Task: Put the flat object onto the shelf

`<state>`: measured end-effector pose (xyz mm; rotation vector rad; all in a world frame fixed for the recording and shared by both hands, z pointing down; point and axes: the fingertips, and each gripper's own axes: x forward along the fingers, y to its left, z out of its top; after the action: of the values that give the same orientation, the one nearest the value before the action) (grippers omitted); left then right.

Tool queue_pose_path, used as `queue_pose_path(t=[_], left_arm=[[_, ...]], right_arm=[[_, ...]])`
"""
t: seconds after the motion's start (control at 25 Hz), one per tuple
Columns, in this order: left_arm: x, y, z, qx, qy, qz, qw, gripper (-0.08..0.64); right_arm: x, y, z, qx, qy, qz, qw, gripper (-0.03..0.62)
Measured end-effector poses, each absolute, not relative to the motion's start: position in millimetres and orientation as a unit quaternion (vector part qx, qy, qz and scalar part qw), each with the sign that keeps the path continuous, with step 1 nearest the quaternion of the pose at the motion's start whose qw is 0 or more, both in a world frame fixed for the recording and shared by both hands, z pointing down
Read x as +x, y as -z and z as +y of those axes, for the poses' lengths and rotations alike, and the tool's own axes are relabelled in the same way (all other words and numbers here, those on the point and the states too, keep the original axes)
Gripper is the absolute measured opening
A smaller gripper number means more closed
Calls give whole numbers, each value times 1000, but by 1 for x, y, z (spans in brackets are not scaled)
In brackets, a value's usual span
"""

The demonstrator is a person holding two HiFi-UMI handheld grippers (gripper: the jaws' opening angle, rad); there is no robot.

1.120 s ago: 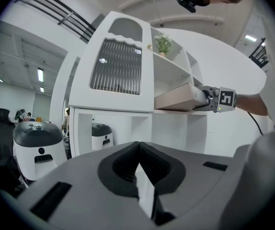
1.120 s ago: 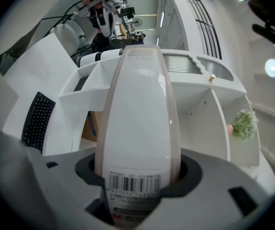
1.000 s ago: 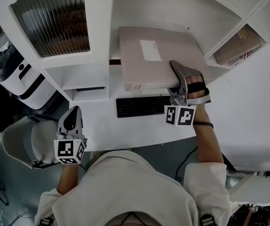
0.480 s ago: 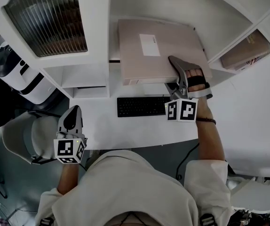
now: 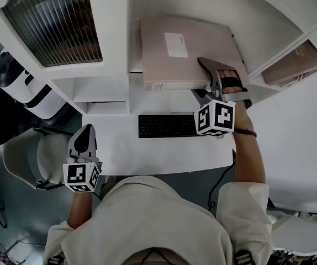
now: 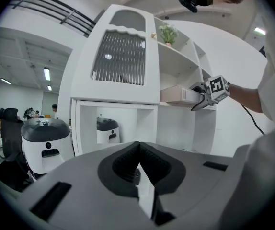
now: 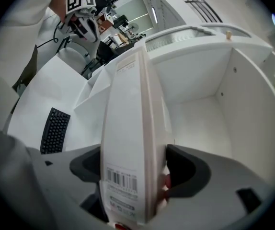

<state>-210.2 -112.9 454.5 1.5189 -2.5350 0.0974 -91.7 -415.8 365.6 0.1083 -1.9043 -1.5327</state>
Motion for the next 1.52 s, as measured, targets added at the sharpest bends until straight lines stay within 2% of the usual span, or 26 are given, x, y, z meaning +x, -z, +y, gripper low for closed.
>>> queue_pose_path(t=[1.04,1.52], left_arm=[[-229,-454,-117,494,-26,-863,99,-8],[-230,-455,-115,493,-21,-864,100,-8]], right_arm=[[-129,-361,-437,-9,457,-791,406,439],[-129,-358,-434,-37,416,-813,406,443]])
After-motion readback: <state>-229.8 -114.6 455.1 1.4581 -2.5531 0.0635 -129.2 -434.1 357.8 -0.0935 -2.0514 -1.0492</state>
